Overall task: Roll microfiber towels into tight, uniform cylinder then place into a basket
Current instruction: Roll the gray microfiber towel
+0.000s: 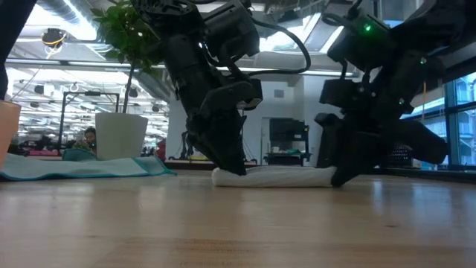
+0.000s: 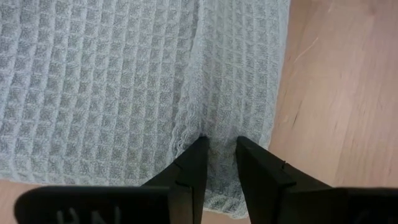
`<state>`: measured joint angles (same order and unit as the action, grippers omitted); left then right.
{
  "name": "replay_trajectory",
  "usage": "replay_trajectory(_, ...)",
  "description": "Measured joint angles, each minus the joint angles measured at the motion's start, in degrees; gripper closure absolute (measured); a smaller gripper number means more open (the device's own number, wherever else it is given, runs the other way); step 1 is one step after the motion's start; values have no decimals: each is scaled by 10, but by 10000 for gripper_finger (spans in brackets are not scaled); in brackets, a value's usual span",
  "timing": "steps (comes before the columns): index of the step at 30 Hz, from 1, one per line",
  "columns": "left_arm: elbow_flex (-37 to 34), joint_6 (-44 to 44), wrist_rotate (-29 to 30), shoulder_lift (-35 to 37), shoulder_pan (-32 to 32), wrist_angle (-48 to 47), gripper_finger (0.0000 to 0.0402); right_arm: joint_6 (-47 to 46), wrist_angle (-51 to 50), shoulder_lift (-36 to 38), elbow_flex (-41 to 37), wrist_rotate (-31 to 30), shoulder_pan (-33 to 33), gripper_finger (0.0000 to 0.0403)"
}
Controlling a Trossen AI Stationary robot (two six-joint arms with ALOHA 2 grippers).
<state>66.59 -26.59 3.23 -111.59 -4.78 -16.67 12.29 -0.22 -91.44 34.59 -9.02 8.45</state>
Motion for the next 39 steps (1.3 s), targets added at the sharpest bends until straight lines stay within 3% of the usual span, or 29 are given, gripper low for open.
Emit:
replay_trajectory(4,0,0,0,0,0,0,319,0,12,-10,1,19,-1,381)
replay_trajectory(15,0,0,1,0,0,-2,319,-48,-89,-14,67,152,-17,382)
replay_trajectory(25,0,2,0,3,0,-4,319,-45,-141,-14,91,161,-32,382)
replay_trajectory(39,-2,29,1,20,2,-14,319,-136,-143,-14,92,289,-78,382)
